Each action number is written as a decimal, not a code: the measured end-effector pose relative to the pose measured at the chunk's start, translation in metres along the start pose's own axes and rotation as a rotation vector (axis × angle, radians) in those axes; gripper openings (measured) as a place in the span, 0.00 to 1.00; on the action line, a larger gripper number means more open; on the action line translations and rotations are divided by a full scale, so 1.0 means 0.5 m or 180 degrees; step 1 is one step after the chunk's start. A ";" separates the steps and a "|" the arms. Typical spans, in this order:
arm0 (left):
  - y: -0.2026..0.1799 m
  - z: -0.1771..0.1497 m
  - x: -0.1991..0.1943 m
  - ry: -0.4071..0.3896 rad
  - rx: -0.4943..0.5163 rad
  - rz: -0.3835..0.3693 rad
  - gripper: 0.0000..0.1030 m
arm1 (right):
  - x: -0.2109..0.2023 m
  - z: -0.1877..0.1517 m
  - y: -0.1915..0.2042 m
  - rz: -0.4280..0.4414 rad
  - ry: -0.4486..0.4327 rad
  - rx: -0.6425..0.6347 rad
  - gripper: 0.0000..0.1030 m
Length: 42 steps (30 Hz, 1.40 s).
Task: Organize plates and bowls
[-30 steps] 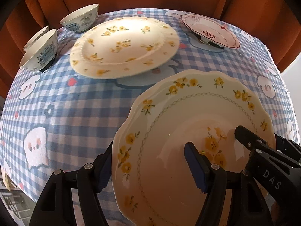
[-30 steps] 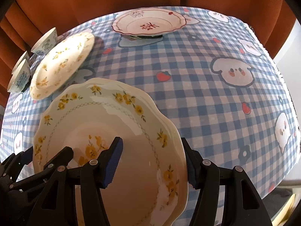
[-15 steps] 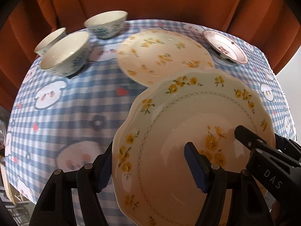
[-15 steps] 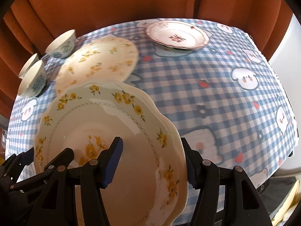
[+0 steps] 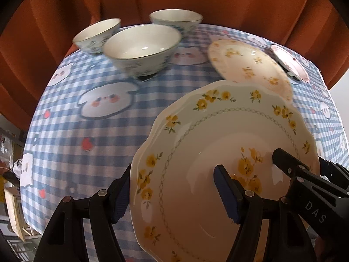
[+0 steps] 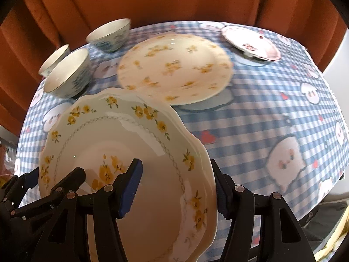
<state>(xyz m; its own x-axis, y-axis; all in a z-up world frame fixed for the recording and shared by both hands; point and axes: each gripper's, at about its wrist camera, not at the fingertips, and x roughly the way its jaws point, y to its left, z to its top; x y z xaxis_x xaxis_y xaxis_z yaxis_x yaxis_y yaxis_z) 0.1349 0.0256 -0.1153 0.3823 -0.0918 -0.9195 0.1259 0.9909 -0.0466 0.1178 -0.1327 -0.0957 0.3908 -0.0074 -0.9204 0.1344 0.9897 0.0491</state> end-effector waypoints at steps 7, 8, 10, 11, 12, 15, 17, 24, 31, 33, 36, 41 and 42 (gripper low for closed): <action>0.072 -0.013 0.015 0.0106 -0.0024 0.0057 0.69 | 0.024 -0.013 0.085 0.0041 0.0105 -0.0020 0.62; 0.080 -0.015 0.019 0.0123 -0.0026 0.0060 0.69 | 0.028 -0.014 0.094 0.0047 0.0127 -0.0022 0.62; 0.095 -0.019 0.025 0.0163 -0.0035 0.0062 0.69 | 0.038 -0.017 0.108 0.0055 0.0173 -0.0025 0.62; 0.102 -0.021 0.030 0.0188 -0.0040 0.0057 0.69 | 0.042 -0.019 0.116 0.0055 0.0196 -0.0026 0.62; 0.106 -0.024 0.034 0.0210 -0.0043 0.0051 0.69 | 0.046 -0.022 0.121 0.0050 0.0213 -0.0028 0.62; 0.116 -0.030 0.049 0.0292 -0.0035 0.0017 0.69 | 0.059 -0.029 0.136 0.0016 0.0287 -0.0032 0.62; 0.116 -0.030 0.050 0.0268 0.0014 0.0017 0.69 | 0.067 -0.034 0.141 -0.0011 0.0339 -0.0021 0.62; 0.115 -0.010 0.060 0.0182 0.0103 0.0003 0.72 | 0.078 -0.023 0.143 -0.0064 0.0284 0.0056 0.62; 0.108 0.013 0.070 0.0111 0.0106 0.0045 0.71 | 0.100 -0.007 0.131 -0.0131 0.0280 0.0132 0.62; 0.110 0.016 0.074 0.0111 0.0048 0.0065 0.70 | 0.103 -0.004 0.133 -0.0174 0.0254 0.0115 0.62; 0.113 0.017 0.075 0.0123 0.0009 0.0066 0.70 | 0.108 0.000 0.141 -0.0238 0.0223 0.0019 0.62; 0.117 0.010 0.073 0.0202 -0.0039 0.0058 0.74 | 0.111 0.007 0.142 -0.0226 0.0329 -0.0039 0.63; 0.118 0.008 0.070 0.0206 -0.0055 0.0056 0.76 | 0.110 0.007 0.143 -0.0227 0.0340 -0.0050 0.63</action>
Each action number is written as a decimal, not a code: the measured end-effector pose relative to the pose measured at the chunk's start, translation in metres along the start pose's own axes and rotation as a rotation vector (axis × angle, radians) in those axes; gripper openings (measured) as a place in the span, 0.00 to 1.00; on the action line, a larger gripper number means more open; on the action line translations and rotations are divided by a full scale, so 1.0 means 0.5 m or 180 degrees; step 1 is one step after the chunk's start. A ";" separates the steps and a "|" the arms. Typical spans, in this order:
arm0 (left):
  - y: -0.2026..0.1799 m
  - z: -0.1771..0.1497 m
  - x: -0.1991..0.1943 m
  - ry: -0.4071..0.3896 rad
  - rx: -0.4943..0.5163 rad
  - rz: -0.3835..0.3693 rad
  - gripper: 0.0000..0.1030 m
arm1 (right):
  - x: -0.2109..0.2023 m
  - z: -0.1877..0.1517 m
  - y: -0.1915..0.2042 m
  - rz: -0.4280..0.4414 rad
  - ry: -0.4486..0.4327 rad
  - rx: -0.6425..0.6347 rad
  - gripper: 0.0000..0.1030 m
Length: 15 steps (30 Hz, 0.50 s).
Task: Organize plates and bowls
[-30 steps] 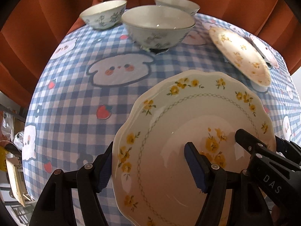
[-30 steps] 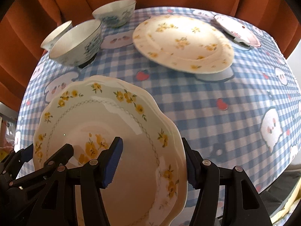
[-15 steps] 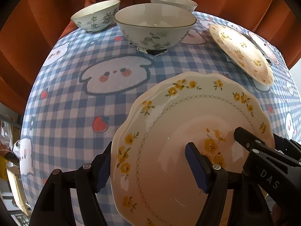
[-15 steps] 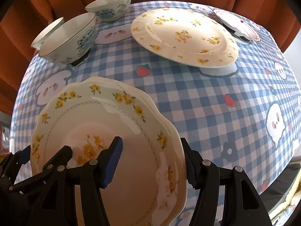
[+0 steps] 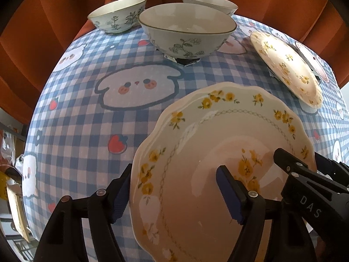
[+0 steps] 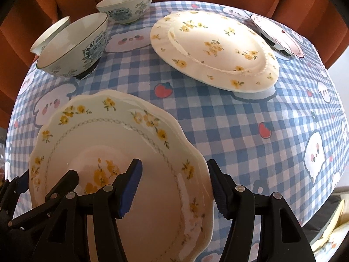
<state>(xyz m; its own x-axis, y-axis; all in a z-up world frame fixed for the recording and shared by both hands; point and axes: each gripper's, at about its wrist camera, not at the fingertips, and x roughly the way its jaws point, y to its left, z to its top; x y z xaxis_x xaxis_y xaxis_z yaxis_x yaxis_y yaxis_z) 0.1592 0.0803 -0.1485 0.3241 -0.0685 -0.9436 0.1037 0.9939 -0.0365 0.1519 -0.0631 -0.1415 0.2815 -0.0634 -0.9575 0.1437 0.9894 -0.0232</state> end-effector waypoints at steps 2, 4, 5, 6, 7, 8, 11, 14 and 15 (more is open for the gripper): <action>0.003 -0.004 -0.009 -0.0009 -0.0047 -0.0012 0.79 | -0.006 -0.001 -0.002 0.0012 0.0007 -0.0012 0.63; 0.005 -0.006 -0.023 -0.0037 -0.0089 -0.0005 0.81 | -0.017 -0.003 -0.006 0.0040 -0.0005 -0.0014 0.63; 0.004 -0.006 -0.034 -0.0072 -0.0110 0.0027 0.81 | -0.023 -0.006 -0.009 0.0044 -0.0014 -0.0023 0.64; 0.003 -0.005 -0.043 -0.0108 -0.0119 0.0034 0.82 | -0.031 -0.007 -0.010 0.0047 -0.0029 -0.0039 0.64; 0.002 -0.005 -0.049 -0.0129 -0.0118 0.0028 0.82 | -0.038 -0.008 -0.010 0.0048 -0.0047 -0.0052 0.65; 0.001 -0.005 -0.056 -0.0139 -0.0120 0.0018 0.82 | -0.043 -0.009 -0.010 0.0041 -0.0061 -0.0059 0.65; -0.007 -0.005 -0.072 -0.0149 -0.0107 -0.0016 0.83 | -0.065 -0.011 -0.018 0.0030 -0.0094 -0.0056 0.65; -0.023 -0.002 -0.094 -0.0187 -0.0050 -0.0027 0.83 | -0.092 -0.009 -0.029 0.0018 -0.0160 -0.0034 0.65; -0.029 0.000 -0.100 -0.0199 -0.0036 -0.0032 0.83 | -0.099 -0.009 -0.033 0.0016 -0.0180 -0.0022 0.65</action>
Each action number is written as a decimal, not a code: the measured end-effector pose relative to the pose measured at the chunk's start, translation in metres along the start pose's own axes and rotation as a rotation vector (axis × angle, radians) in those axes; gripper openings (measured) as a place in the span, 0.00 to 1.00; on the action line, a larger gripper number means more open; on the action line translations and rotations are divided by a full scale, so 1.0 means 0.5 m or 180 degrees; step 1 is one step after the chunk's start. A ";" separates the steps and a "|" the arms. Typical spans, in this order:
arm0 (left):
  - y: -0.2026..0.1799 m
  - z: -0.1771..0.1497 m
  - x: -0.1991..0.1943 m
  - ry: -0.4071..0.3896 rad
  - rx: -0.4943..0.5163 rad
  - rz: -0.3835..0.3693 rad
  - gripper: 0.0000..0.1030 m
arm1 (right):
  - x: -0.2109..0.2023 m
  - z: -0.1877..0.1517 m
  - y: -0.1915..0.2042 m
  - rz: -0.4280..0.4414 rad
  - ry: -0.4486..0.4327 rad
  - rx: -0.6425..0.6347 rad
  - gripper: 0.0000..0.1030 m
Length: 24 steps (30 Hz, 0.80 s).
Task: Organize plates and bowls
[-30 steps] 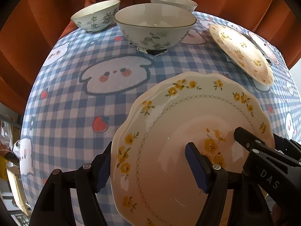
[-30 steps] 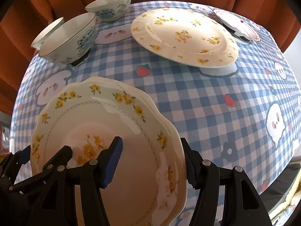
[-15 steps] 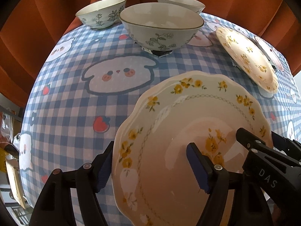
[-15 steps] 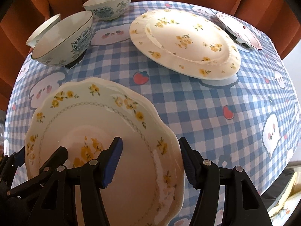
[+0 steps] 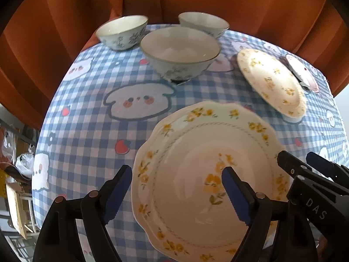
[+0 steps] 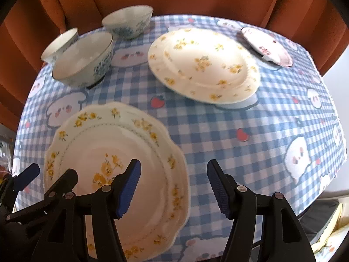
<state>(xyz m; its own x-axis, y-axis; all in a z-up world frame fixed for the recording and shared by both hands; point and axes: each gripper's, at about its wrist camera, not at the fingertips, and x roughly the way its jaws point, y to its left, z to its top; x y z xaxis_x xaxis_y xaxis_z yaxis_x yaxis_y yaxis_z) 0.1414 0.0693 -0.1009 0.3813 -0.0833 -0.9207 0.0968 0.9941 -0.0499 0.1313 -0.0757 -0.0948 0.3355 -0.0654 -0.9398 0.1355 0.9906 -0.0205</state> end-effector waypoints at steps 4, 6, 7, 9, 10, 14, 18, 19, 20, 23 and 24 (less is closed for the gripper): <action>-0.027 0.011 -0.018 -0.0105 0.0073 0.0005 0.86 | -0.031 0.004 -0.024 -0.0005 -0.0090 0.0065 0.65; -0.042 0.016 -0.019 -0.0145 0.0099 0.0008 0.86 | -0.041 0.005 -0.037 -0.0038 -0.0147 0.0072 0.65; -0.052 0.019 -0.019 -0.0161 0.0114 0.0010 0.87 | -0.043 0.007 -0.046 -0.0044 -0.0174 0.0077 0.65; -0.068 0.022 -0.017 -0.0181 0.0137 0.0014 0.87 | -0.040 0.011 -0.063 -0.0030 -0.0192 0.0099 0.66; -0.075 0.024 -0.015 -0.0192 0.0146 0.0018 0.87 | -0.038 0.014 -0.074 -0.0024 -0.0196 0.0114 0.67; -0.112 0.038 -0.002 -0.0193 0.0135 0.0077 0.88 | -0.027 0.026 -0.116 0.0026 -0.0229 0.0109 0.69; -0.155 0.054 0.001 -0.0208 0.0134 0.0141 0.89 | -0.020 0.045 -0.161 0.0095 -0.0218 0.0095 0.70; -0.168 0.061 0.005 -0.0196 0.0125 0.0154 0.89 | -0.019 0.051 -0.172 0.0099 -0.0231 0.0085 0.70; -0.177 0.065 0.006 -0.0185 0.0114 0.0157 0.89 | -0.017 0.056 -0.181 0.0101 -0.0238 0.0075 0.71; -0.209 0.081 0.013 -0.0186 0.0097 0.0164 0.89 | -0.008 0.079 -0.215 0.0157 -0.0231 0.0066 0.71; -0.219 0.086 0.015 -0.0187 0.0102 0.0167 0.89 | -0.008 0.084 -0.223 0.0164 -0.0238 0.0058 0.71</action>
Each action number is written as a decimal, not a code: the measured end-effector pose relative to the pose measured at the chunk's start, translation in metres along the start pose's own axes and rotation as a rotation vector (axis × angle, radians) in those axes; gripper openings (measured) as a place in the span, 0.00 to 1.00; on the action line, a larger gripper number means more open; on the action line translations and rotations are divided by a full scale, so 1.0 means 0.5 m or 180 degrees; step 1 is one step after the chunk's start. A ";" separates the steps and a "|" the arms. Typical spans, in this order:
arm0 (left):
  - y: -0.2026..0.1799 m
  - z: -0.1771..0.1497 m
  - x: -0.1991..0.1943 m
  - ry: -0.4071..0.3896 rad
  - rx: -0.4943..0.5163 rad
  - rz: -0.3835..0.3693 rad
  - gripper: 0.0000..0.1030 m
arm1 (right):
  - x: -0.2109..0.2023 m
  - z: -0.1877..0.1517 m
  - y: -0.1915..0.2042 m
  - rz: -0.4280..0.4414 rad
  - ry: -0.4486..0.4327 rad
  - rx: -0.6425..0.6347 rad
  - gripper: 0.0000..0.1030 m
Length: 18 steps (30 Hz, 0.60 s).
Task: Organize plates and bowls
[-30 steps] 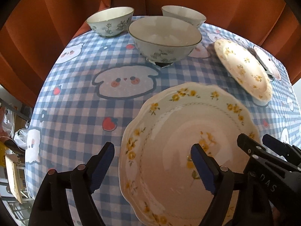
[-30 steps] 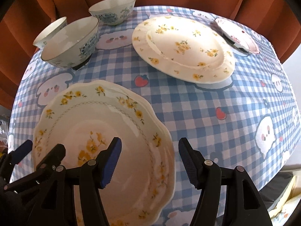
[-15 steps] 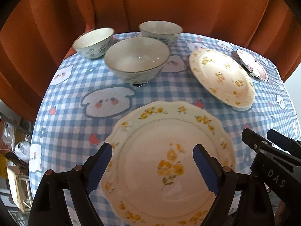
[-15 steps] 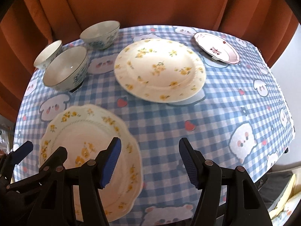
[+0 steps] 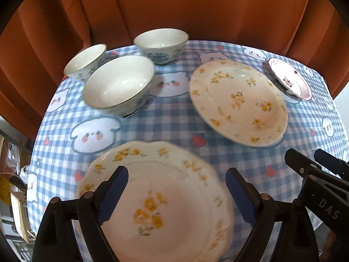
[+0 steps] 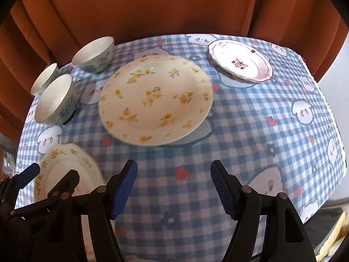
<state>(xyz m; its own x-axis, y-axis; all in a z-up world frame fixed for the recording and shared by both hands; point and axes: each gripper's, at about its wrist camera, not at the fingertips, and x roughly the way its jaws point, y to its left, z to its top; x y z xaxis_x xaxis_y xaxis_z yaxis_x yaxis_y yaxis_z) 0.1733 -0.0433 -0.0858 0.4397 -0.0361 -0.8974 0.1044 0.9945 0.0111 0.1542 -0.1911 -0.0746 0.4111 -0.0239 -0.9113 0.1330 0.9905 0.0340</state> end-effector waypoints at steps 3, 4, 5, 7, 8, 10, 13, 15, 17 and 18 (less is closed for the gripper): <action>-0.030 0.023 0.009 -0.0011 0.0013 0.0010 0.89 | 0.008 0.023 -0.031 0.0011 -0.0026 -0.0026 0.71; -0.039 0.031 0.013 -0.0014 0.0003 0.0014 0.89 | 0.011 0.030 -0.042 0.0021 -0.0027 -0.0019 0.72; -0.046 0.037 0.017 -0.0016 -0.0007 0.0018 0.89 | 0.014 0.038 -0.052 0.0031 -0.0028 -0.0011 0.73; -0.061 0.051 0.026 -0.0013 -0.0024 0.0030 0.89 | 0.019 0.051 -0.069 0.0036 -0.0038 -0.0002 0.75; -0.066 0.056 0.030 -0.0012 -0.0023 0.0032 0.89 | 0.022 0.059 -0.078 0.0042 -0.0053 0.0003 0.77; -0.083 0.070 0.039 -0.0023 -0.0011 0.0041 0.89 | 0.027 0.076 -0.094 0.0058 -0.0087 0.0002 0.79; -0.100 0.090 0.052 -0.0041 -0.0010 0.0055 0.89 | 0.041 0.102 -0.111 0.0106 -0.0106 -0.0010 0.80; -0.108 0.103 0.060 -0.0054 -0.0027 0.0072 0.89 | 0.054 0.120 -0.118 0.0137 -0.0117 -0.0016 0.80; -0.115 0.118 0.071 -0.0061 -0.0022 0.0085 0.89 | 0.066 0.135 -0.122 0.0157 -0.0128 -0.0022 0.80; -0.119 0.125 0.076 -0.0072 -0.0012 0.0097 0.89 | 0.074 0.144 -0.123 0.0179 -0.0133 -0.0022 0.80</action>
<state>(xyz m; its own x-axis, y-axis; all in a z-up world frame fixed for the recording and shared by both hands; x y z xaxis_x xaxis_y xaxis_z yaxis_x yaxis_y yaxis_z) 0.2396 -0.1099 -0.0932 0.4626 -0.0079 -0.8865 0.0872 0.9955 0.0366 0.2262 -0.2628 -0.0811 0.4550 0.0263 -0.8901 0.1025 0.9914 0.0816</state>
